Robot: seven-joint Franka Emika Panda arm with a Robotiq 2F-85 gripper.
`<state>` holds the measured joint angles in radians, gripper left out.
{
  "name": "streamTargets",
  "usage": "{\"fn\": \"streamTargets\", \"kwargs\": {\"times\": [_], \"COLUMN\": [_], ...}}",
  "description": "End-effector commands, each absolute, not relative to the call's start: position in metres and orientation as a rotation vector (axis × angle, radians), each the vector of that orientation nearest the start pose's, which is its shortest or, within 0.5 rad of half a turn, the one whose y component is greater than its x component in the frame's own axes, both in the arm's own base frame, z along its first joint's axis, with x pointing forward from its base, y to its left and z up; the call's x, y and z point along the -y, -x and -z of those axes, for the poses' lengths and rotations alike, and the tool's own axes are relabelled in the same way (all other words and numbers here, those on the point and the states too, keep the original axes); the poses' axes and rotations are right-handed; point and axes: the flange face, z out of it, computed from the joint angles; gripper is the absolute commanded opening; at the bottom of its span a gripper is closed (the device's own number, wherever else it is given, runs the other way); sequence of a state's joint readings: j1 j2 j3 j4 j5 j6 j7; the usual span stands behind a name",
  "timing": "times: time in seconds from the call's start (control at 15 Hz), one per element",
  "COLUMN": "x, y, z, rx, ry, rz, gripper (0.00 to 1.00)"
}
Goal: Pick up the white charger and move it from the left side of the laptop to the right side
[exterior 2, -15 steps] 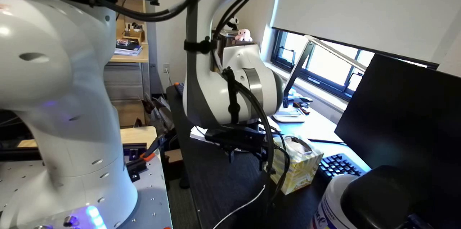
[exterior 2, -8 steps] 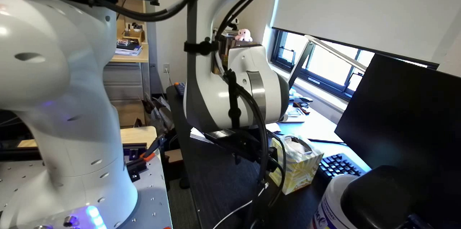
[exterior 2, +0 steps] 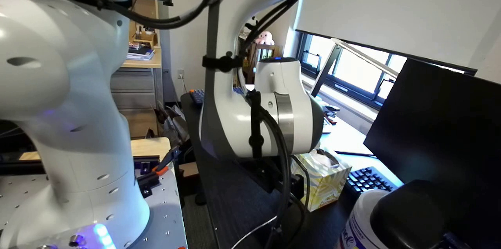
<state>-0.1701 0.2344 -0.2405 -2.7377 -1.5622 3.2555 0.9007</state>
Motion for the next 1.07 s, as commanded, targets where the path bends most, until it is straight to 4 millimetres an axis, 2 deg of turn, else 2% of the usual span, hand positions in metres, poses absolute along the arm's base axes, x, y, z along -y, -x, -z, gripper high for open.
{"fn": "streamTargets", "kwargs": {"times": [0.0,0.27,0.47,0.8,1.0], "x": [0.05,0.051,0.054,0.063,0.071], "y": [-0.33,-0.33,-0.326,-0.329,-0.333], "z": [-0.135,-0.099,-0.081,-0.088,-0.104], "rx": [0.342,0.326,0.269,0.17,0.155], "ry": [3.112,3.102,3.085,3.048,3.087], "rz": [0.224,0.116,0.066,0.122,0.159], "gripper": [1.0,1.0,1.0,1.0,1.0]}}
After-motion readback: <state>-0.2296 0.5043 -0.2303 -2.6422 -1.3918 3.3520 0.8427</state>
